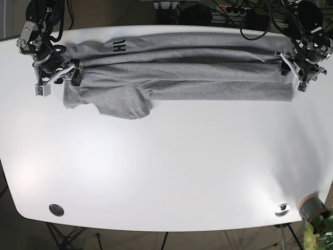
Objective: Fold the T-shirt properly
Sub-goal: 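Fold the hem over toward the collar with both grippers, then grasp the folded shirt end with the right gripper and tuck it inward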
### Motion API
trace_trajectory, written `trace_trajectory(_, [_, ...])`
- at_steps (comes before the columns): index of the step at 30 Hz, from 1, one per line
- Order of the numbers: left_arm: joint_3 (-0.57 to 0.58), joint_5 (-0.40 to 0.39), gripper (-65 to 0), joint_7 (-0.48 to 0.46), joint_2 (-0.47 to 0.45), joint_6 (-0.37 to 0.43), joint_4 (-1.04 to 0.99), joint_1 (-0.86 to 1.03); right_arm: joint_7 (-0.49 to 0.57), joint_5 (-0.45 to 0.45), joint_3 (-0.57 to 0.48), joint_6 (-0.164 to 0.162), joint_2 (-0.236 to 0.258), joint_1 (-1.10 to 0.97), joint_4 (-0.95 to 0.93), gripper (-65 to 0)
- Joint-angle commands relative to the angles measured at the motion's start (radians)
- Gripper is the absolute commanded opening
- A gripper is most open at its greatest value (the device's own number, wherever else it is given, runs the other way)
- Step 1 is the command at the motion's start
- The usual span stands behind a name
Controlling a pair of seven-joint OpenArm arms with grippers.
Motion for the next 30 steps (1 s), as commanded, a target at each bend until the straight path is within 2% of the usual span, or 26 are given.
trace_trajectory(1, [-0.007,-0.007,-29.9,-0.015,-0.021,0.006,0.021,-0.007,0.021,0.015,0.025,0.006,0.016,-0.009,0.069,-14.4])
trace_trajectory(3, [-0.007,-0.010,-30.0,-0.015,-0.021,0.006,0.025,-0.008,0.021,0.015,0.026,0.006,0.010,-0.007,0.109,-10.9])
trace_trajectory(8, [-0.029,-0.015,-29.9,-0.015,-0.015,0.006,0.104,-0.010,0.021,0.015,0.017,0.009,-0.013,0.034,0.137,-11.9])
trace_trajectory(15, [-0.010,-0.009,-29.9,-0.015,0.045,0.006,0.151,-0.044,-0.025,-0.022,-0.078,0.003,-0.017,0.148,0.091,-11.7])
trace_trajectory(20, [0.019,-0.015,-29.9,-0.015,0.047,0.006,0.160,-0.044,-0.040,-0.079,-0.175,0.003,-0.019,0.229,0.014,-11.7])
trace_trajectory(24, [0.016,-0.015,-29.9,-0.015,0.047,0.006,0.160,-0.044,-0.043,-0.163,-0.254,0.003,-0.019,0.293,-0.074,-11.7])
trace_trajectory(30, [0.021,-0.013,-29.9,-0.015,0.047,0.006,0.137,-0.047,-0.034,-0.203,-0.299,0.009,-0.019,0.356,-0.210,-11.7])
